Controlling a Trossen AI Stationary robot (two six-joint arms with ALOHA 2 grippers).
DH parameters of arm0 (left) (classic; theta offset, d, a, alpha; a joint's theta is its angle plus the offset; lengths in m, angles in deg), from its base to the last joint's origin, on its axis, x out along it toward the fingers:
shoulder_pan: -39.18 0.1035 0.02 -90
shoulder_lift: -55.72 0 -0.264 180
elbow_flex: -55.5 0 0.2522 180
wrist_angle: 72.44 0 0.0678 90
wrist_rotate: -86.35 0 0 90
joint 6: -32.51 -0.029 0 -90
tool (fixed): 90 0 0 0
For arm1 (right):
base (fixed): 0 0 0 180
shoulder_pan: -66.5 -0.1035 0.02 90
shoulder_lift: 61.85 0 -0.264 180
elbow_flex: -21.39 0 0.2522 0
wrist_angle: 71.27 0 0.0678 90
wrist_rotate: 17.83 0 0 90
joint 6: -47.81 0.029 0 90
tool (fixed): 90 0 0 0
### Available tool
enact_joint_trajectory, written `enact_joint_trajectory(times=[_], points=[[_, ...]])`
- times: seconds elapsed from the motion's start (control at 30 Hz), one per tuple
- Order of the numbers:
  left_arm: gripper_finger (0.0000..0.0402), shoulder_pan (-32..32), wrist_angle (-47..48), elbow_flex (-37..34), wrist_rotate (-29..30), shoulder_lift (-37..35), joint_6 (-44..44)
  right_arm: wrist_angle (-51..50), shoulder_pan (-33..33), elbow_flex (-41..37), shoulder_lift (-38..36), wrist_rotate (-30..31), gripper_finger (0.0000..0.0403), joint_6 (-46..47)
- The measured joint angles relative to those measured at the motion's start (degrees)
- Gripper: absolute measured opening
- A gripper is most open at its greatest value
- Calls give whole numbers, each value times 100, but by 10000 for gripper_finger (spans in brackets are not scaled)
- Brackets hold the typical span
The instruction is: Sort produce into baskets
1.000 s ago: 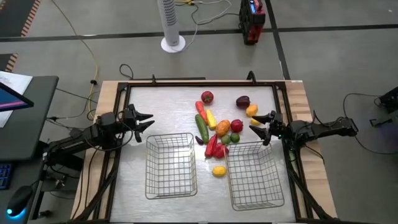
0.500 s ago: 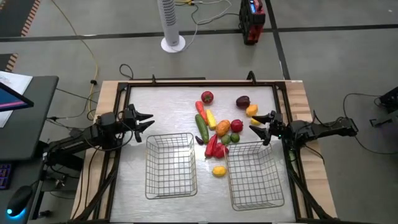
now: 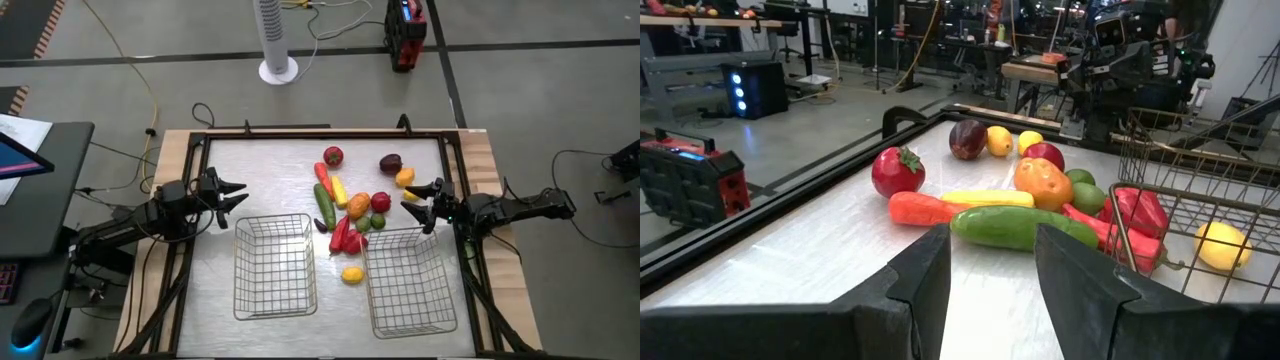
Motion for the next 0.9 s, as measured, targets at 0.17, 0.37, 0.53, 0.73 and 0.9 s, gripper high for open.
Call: enact_joint_trajectory(times=[0.17,0.37,0.53,0.73,0.9], points=[[133,2,0,0,2,0,0,2,1,-1,-2,-1,327,-1],[133,0,-129,-17,-21,-2,405,0,1,1,-1,0,327,-1],[133,1,-161,-20,-40,-2,1433,1,5,0,-1,3,327,-1],[133,0,-158,-20,-20,-2,1422,72,12,-10,-2,3,327,4],[133,2,-408,-20,-299,-2,1351,250,12,-27,-2,5,327,4]])
